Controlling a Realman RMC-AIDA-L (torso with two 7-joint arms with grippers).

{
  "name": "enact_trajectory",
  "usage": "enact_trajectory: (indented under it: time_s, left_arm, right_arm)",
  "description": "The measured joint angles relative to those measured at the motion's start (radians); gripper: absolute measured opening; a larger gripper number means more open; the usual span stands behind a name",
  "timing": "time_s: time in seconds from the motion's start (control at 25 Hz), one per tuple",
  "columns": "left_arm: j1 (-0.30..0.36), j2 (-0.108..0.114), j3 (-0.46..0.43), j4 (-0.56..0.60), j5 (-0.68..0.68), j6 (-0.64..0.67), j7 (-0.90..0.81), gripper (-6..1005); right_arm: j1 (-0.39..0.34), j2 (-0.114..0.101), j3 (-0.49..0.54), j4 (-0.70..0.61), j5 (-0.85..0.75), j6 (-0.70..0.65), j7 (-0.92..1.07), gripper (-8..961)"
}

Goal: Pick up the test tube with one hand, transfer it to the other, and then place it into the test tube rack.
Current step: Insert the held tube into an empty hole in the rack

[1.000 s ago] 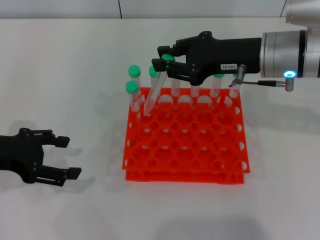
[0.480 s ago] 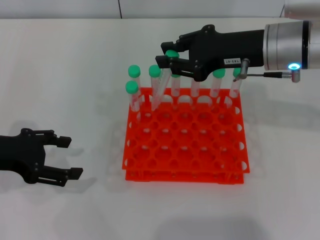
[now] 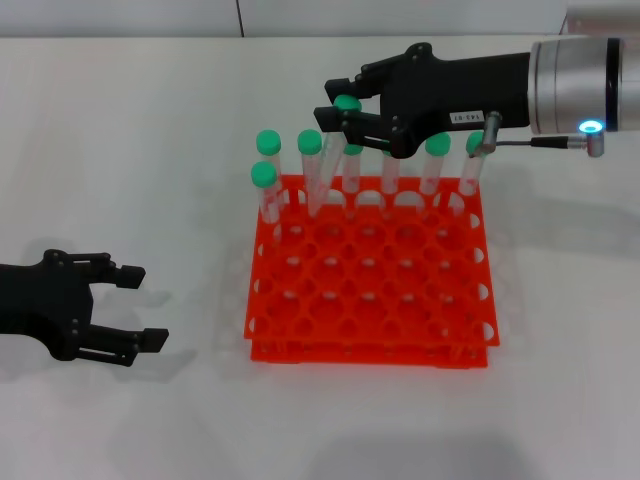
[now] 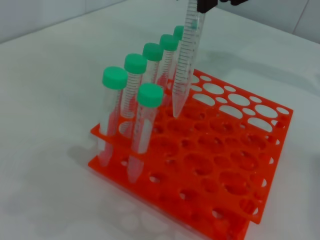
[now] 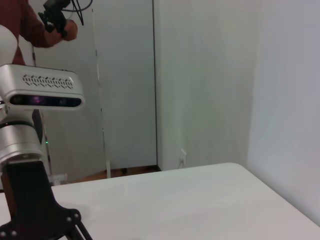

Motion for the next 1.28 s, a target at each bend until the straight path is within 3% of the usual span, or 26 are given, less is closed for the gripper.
enact_trajectory:
  time_s: [1.28]
  left_arm:
    - [-0.003,0.0,-0.002,-0.002,-0.005,-0.013,-0.003,884]
  right_arm:
    - [-0.018,0.006,0.017,-0.076,-0.116,-0.019,0.092,272]
